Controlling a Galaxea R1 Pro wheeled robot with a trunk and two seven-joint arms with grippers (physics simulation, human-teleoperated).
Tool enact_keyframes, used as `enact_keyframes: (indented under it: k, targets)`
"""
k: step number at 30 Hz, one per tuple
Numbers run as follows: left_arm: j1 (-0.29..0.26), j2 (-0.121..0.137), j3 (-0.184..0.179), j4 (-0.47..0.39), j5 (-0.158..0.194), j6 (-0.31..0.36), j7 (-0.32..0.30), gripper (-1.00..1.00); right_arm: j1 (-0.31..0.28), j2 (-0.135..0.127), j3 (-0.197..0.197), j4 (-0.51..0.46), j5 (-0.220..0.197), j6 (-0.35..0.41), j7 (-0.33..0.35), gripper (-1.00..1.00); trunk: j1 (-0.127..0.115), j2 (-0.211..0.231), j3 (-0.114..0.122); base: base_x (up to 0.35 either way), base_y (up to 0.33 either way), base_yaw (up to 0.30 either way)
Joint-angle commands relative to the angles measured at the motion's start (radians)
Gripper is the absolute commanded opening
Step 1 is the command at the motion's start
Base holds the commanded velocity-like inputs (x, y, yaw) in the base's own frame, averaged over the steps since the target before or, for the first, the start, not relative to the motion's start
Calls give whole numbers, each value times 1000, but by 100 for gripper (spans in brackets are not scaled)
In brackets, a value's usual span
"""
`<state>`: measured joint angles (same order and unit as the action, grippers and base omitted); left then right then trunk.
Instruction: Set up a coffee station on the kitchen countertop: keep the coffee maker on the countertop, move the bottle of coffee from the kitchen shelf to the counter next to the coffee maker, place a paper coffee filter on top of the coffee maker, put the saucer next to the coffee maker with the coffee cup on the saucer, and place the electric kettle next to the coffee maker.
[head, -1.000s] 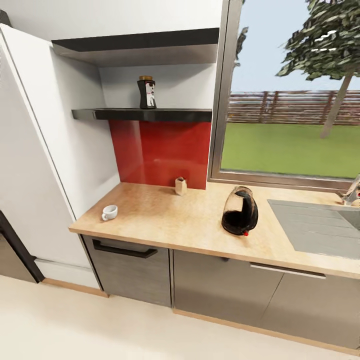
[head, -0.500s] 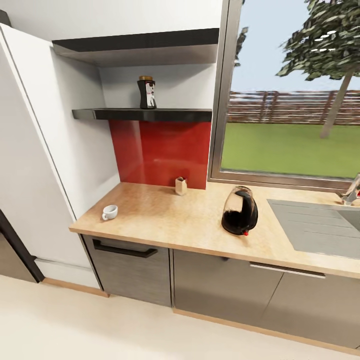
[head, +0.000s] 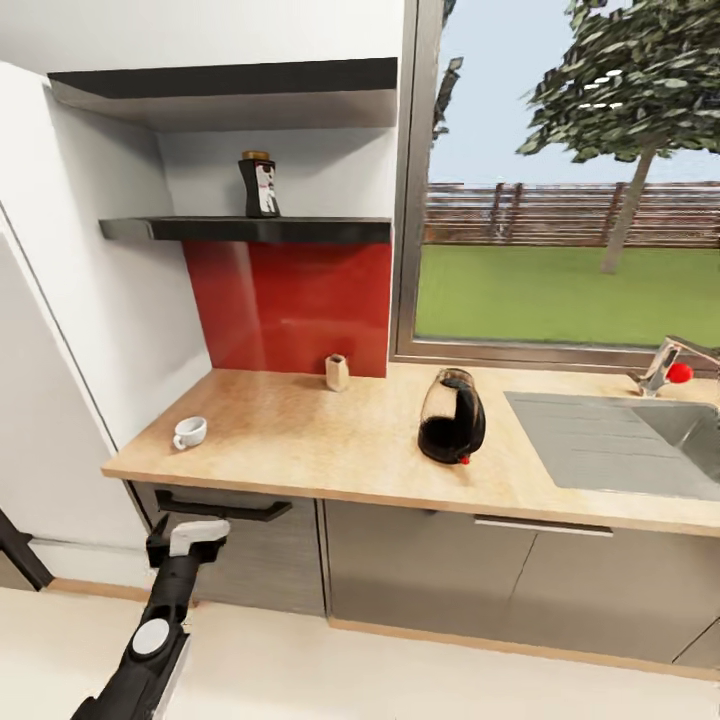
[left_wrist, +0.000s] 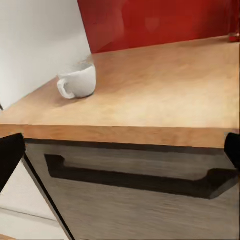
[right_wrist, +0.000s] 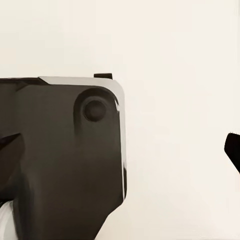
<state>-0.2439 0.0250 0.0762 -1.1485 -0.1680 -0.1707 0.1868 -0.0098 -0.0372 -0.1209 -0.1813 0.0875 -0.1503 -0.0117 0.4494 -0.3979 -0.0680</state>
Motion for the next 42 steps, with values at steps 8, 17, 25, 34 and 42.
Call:
enact_keyframes:
  k: [8,17,25,34,42]
  targets:
    - [-121,0,0,-204,-6,195,-52,100,-1,0,-6,0,11,-5,-2,100,1,-2,-2,0,0,-27]
    - [-408,1,-25,-299,40,514,-119,100,-1,2,-5,3,12,-5,-2,100,1,-2,-2,0,0,-1]
    - [-808,-2,-46,-239,41,775,-159,100,-1,1,-5,3,12,-5,-2,100,1,-2,-2,0,0,0]
    - [-1209,-3,-114,116,39,826,-149,100,-1,0,-4,5,13,-4,-2,100,1,-2,-2,0,0,0]
    - [-1404,-17,-117,372,26,817,-140,100,-1,-2,-5,11,12,-3,-4,100,1,-2,-2,0,0,0]
